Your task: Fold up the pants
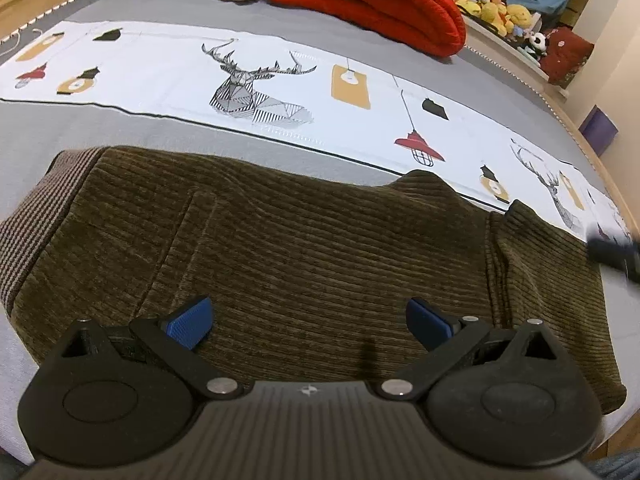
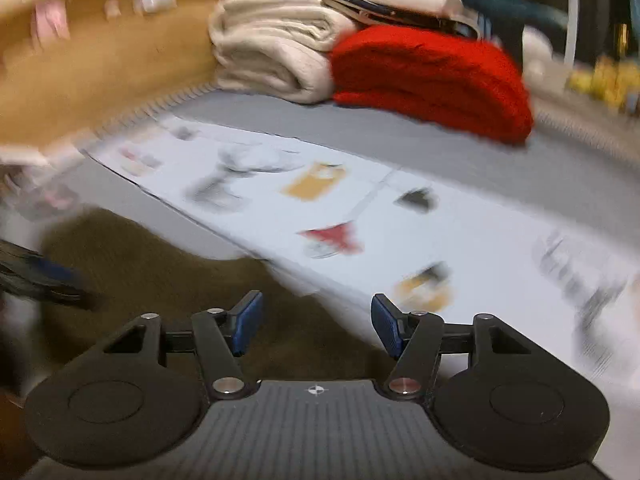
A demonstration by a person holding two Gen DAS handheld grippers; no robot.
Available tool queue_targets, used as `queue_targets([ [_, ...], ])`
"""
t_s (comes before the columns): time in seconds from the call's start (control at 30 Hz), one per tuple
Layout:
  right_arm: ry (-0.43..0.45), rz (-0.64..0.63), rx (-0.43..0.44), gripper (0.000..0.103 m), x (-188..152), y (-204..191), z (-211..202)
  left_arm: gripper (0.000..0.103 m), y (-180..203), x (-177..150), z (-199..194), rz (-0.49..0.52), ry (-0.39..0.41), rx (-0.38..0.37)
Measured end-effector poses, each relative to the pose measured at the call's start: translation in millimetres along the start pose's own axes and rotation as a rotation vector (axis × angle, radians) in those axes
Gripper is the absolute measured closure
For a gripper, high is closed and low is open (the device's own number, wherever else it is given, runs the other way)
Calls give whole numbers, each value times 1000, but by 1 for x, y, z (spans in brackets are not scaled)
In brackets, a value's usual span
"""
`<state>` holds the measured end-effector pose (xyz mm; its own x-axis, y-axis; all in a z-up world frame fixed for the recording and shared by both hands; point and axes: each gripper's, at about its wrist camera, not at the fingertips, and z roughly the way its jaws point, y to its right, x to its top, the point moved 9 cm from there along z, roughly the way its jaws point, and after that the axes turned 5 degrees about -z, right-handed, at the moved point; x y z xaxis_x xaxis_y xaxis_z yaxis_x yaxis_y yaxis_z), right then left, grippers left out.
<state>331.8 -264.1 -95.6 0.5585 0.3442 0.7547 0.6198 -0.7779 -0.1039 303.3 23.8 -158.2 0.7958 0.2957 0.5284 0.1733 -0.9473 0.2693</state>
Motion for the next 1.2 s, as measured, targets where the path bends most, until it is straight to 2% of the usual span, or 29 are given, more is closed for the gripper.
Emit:
queue_targets([
  [0.03, -23, 6, 14, 56, -12, -12, -4, 0, 1, 0, -1, 2, 5, 3],
  [0.07, -56, -5, 18, 66, -26, -27, -6, 0, 1, 0, -2, 3, 8, 3],
  [0.17, -101, 1, 2, 70, -61, -59, -5, 0, 3, -1, -4, 1, 16, 7],
  [0.2, -150, 29, 18, 75, -78, -69, 0, 0, 3, -1, -5, -1, 19, 10],
  [0.23, -208, 63, 44, 75, -95, -80, 5, 0, 4, -2, -6, -2, 25, 14],
  [0.27, -193, 28, -2, 72, -108, -91, 2, 0, 4, -3, -7, -2, 29, 16],
  [0.33, -141, -162, -101, 72, -119, -111, -6, 0, 5, -6, -8, 0, 30, 21],
  [0.37, -128, -182, -128, 72, -121, -114, -7, 0, 6, -8, -7, 1, 28, 23],
  [0.5, -116, -85, -137, 69, -116, -110, -6, 0, 10, -15, -5, 27, 28, 40],
  [0.63, -100, -150, -151, 65, -115, -116, -9, 0, 15, -22, -6, 50, 32, 49],
  [0.7, -52, -56, -147, 63, -103, -116, -17, 0, 17, -24, -7, 53, 33, 51],
  [0.8, 87, 203, -147, 63, -88, -102, -32, 0, 19, -26, -12, 43, 40, 40],
  [0.87, 138, 315, -242, 63, -85, -89, -33, 0, 21, -26, -16, 48, 43, 26],
  [0.97, 134, 393, -415, 63, -92, -71, -26, 0, 23, -25, -20, 72, 57, 24],
  [1.0, 105, 399, -434, 61, -97, -72, -19, 0, 23, -25, -21, 76, 60, 23],
  [1.07, 28, 321, -401, 62, -108, -91, -1, 0, 22, -25, -22, 77, 56, 18],
  [1.13, 67, 135, -490, 63, -110, -114, -1, 0, 21, -25, -24, 77, 54, 18],
  [1.2, 69, 88, -517, 64, -110, -120, -2, 0, 19, -24, -26, 78, 59, 20],
])
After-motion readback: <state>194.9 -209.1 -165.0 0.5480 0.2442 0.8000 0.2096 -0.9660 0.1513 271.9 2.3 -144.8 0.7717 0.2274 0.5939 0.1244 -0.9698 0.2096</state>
